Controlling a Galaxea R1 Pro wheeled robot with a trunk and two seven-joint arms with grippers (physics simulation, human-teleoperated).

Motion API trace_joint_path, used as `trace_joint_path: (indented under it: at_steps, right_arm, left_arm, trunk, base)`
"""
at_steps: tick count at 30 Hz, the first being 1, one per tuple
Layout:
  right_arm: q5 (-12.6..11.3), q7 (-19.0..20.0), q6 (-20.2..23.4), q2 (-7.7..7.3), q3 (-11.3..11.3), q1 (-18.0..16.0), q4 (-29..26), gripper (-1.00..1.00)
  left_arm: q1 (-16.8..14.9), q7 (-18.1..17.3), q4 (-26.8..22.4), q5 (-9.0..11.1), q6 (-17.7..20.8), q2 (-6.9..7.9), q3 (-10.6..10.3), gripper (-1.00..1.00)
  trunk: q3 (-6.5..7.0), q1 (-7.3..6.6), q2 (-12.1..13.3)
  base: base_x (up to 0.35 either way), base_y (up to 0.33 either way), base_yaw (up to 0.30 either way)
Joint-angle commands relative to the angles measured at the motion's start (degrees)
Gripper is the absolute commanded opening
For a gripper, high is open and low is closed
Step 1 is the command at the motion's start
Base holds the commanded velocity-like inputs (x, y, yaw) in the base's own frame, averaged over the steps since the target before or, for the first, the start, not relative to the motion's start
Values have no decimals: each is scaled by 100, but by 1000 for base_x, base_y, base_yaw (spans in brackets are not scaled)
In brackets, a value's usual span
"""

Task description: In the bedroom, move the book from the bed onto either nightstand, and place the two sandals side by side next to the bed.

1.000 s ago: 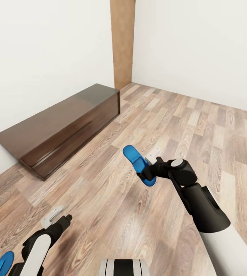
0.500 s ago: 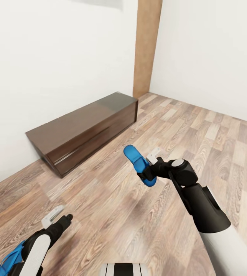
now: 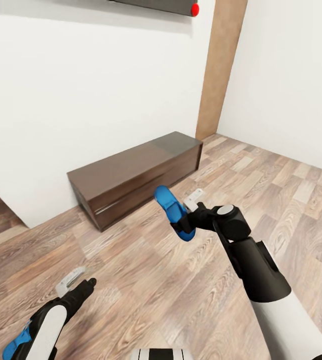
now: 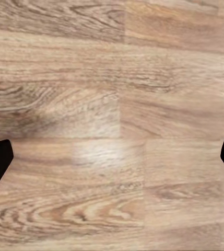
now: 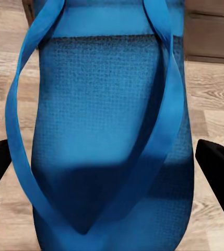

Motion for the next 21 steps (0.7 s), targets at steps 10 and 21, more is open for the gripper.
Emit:
trace_joint_path:
  at_steps: [10,21]
  right_arm:
    - [62,43,9,-105,-213,43,-8,-100]
    - [124,46,3,-108,-322,60,0,-100]
  left_arm:
    - [2,19,31,42,10,-18,-10,100]
    - [6,21,37,31,-2,-19,-5,100]
  trunk:
    - [218,-27,12]
    - [284,-34,16]
  base:
    - [0,0,284]
    - [6,-1,284]
